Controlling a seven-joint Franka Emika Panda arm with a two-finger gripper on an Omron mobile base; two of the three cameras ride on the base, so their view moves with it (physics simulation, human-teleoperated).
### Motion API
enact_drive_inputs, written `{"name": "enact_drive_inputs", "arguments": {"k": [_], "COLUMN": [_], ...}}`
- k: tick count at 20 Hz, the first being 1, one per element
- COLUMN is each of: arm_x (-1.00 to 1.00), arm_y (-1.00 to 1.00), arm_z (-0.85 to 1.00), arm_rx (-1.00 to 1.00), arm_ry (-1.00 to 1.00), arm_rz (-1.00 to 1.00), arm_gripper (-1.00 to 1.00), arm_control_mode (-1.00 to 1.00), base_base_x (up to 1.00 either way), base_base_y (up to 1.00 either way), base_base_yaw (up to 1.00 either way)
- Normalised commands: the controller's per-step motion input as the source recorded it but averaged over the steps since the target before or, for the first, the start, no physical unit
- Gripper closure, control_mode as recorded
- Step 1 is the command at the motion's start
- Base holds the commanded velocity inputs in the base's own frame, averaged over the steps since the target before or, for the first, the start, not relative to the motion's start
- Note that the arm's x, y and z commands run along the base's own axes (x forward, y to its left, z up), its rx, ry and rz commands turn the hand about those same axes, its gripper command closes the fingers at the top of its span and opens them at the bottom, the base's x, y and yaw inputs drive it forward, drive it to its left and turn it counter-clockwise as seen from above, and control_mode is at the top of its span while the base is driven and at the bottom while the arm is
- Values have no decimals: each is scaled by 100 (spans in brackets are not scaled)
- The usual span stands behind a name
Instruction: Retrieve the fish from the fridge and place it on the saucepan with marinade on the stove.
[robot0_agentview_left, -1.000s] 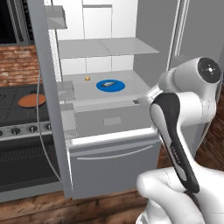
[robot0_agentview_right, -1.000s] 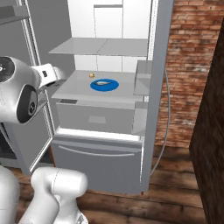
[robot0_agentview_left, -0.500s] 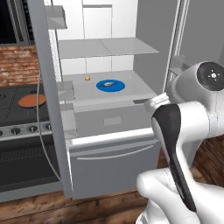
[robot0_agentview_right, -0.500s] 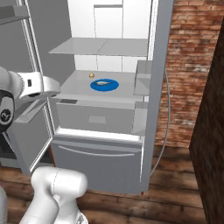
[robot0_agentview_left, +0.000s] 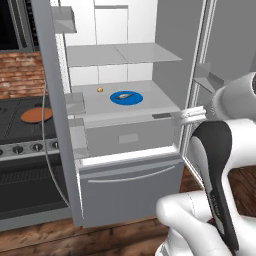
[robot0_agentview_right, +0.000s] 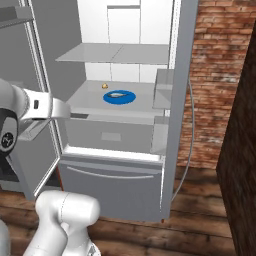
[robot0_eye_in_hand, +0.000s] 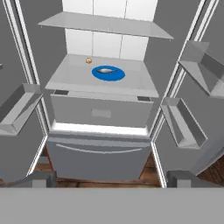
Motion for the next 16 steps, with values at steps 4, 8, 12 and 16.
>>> {"name": "enact_drive_inputs", "arguments": {"k": [4,8,12,16], "arm_x": [-23,-6,-4,-4], "arm_y": [-1,8,13,8], "arm_z": [-2,-13,0,0], "arm_rx": [20,3,0,0], "arm_ry": [0,-1,0,3], "arm_rz": [1,0,-1,-1], "arm_gripper": [-100,-100,-100,-100], "arm_control_mode": [-100,-100,-100,-100], "base_base_x": [0,0,0,0], "base_base_y": [0,0,0,0], "base_base_yaw": [0,0,0,0]}}
